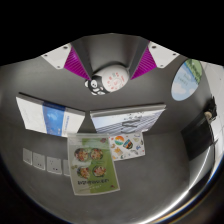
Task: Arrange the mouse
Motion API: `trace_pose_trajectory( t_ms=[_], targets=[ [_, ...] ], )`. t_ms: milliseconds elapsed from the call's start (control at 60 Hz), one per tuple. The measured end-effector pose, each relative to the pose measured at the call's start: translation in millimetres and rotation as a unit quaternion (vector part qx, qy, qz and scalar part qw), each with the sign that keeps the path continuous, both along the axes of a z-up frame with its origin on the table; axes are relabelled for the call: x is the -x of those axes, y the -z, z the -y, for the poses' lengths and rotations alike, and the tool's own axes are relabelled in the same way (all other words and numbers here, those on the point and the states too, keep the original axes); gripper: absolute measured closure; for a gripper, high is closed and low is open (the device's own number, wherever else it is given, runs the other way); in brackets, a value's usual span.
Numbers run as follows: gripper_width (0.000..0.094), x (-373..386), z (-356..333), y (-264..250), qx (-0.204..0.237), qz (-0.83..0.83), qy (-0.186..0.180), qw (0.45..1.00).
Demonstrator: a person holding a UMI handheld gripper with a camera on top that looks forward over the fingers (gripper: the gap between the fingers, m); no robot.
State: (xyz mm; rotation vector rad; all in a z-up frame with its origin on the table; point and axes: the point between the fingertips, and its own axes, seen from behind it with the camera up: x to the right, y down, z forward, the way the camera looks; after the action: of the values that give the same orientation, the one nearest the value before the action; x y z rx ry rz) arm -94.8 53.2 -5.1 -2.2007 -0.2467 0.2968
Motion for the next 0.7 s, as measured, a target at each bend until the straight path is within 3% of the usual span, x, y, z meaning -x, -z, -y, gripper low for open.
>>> trace_pose_trajectory(
  t_ms=[250, 317, 367, 500, 583, 700],
  targets=[
    [0.0099, 23.1, -53.4, 4.1, -0.026, 0.049, 0.023, 0.998],
    [0.0150, 24.4, -58.1, 3.5, -0.028, 0.049, 0.038, 0.998],
    [0.0332, 21.9, -59.5, 4.3, -0.027, 0.044, 0.055, 0.997],
    [0.0457, 18.3, -60.3, 2.8, -0.023, 0.027, 0.081, 0.996],
    [0.0492, 13.1, -53.1, -9.6, -0.030, 0.019, 0.107, 0.994],
    [0.0495, 40.2, -22.6, -69.6, -0.093, 0.035, 0.118, 0.988]
  ],
)
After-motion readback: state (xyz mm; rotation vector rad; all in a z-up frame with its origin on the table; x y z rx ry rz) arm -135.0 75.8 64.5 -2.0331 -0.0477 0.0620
